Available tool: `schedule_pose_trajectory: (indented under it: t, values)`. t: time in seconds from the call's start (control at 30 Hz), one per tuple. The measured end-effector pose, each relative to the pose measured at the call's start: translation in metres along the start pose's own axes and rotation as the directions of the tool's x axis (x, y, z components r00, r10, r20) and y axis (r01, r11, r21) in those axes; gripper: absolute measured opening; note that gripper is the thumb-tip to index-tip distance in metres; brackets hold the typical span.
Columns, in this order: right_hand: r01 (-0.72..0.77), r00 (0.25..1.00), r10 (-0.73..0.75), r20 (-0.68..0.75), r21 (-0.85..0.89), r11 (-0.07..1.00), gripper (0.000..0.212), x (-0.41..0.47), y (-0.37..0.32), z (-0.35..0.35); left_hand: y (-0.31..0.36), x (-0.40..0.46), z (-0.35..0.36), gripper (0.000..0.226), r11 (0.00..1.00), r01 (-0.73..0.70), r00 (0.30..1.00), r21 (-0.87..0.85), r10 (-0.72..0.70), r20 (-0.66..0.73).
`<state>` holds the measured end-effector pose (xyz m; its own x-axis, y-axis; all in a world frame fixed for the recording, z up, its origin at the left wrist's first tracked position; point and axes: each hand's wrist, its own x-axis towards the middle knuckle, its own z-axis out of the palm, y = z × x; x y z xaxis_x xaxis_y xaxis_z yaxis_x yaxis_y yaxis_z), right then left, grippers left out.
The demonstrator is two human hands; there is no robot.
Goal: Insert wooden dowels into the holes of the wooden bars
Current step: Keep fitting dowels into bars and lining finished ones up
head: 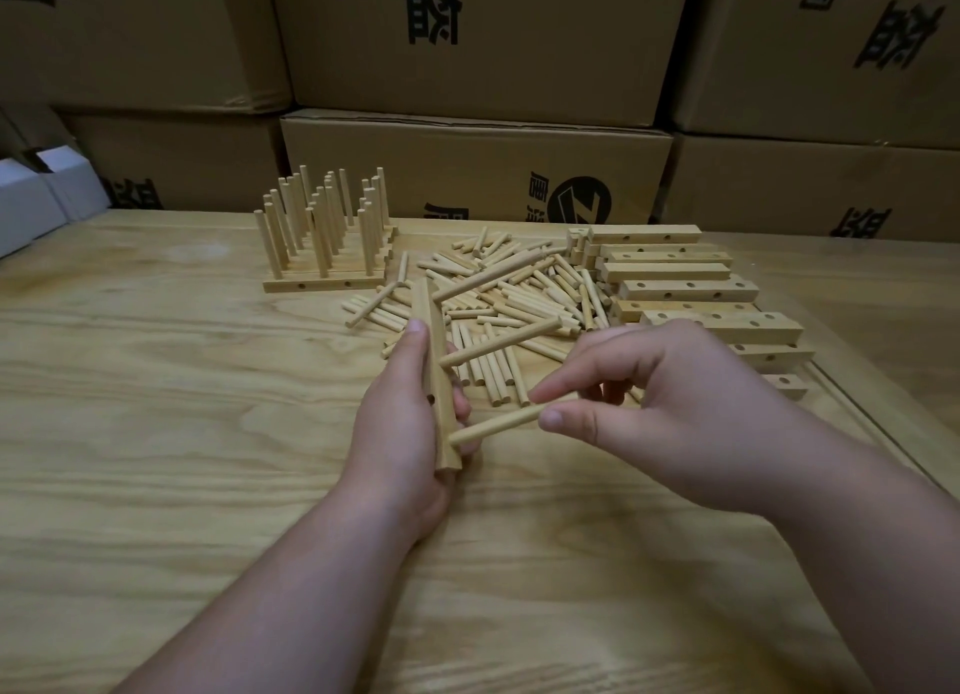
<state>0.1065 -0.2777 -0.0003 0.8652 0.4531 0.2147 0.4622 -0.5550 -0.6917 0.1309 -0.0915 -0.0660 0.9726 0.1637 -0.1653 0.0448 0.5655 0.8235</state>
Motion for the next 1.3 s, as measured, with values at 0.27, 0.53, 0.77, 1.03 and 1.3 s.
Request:
schedule_pose_trajectory:
  t: [0.27,0.53,0.77,1.03,1.3]
  values:
    - [-0.01,0.998,0.005,-0.069,-0.073,0.997,0.014,0.001,0.005,0.008,0.001,-0.001,0.001,0.039,0.999,-0.01,0.999,-0.033,0.008,-0.053]
    - [0.035,0.987,-0.062,-0.149,-0.178,0.983,0.024,0.001,0.006,0.012,0.0,0.0,0.002,0.04,0.998,-0.025,0.998,-0.051,0.021,-0.066]
    - [-0.027,0.993,0.018,-0.12,-0.074,0.997,0.017,0.003,0.012,0.01,-0.004,0.0,-0.001,0.034,0.999,-0.049,0.999,-0.018,0.049,-0.015]
    - [-0.231,0.861,0.357,-0.363,0.347,0.909,0.05,0.014,0.031,0.02,-0.005,-0.004,0.004,0.027,0.997,-0.067,0.976,0.05,0.055,0.209]
    - [-0.281,0.921,0.306,-0.24,0.134,0.95,0.009,0.011,0.038,0.032,-0.009,-0.002,0.002,0.022,0.997,-0.069,0.954,0.045,0.052,0.296]
